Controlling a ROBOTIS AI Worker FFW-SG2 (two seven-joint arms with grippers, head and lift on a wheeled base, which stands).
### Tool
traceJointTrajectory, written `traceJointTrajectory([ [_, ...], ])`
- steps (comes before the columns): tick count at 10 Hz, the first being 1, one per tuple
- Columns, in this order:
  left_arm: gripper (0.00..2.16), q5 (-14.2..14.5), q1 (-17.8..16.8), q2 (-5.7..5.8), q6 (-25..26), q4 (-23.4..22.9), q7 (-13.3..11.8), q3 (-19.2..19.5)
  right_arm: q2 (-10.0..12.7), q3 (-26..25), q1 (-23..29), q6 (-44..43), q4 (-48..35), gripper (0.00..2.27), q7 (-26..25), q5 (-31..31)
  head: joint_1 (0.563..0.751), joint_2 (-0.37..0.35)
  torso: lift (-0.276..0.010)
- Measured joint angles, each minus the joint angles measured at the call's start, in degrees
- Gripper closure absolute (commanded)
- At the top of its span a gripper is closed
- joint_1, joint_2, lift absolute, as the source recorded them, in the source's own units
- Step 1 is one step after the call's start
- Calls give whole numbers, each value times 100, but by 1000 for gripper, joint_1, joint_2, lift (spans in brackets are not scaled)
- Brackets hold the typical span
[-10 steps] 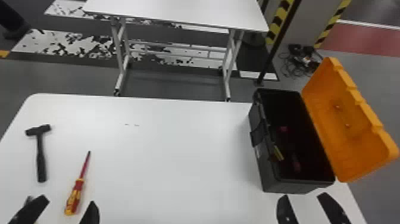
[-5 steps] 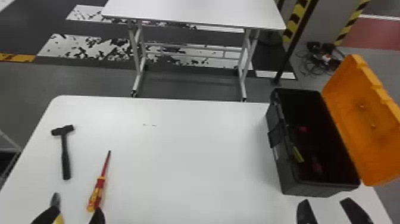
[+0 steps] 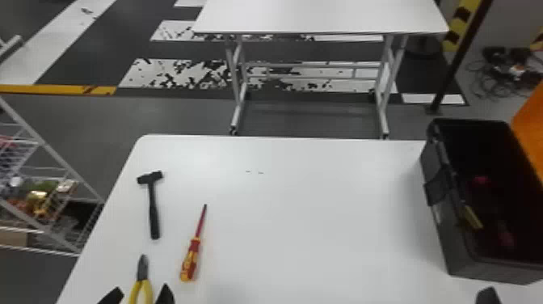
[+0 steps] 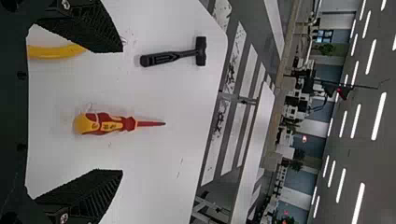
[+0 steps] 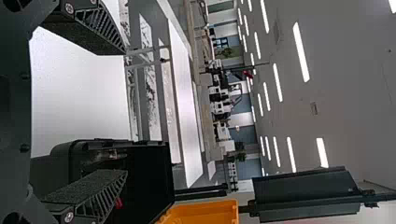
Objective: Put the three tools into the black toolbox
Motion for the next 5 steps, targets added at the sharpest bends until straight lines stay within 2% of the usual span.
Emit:
traceJointTrajectory([
  [2, 83, 163, -270, -33, 6, 523, 1, 258, 10, 12, 31, -36, -6, 97, 1, 17, 695, 255, -51],
  [5, 83, 271, -552, -29, 88, 930, -98, 457, 19, 50, 87, -167, -26, 97, 1, 63, 695, 318, -51],
])
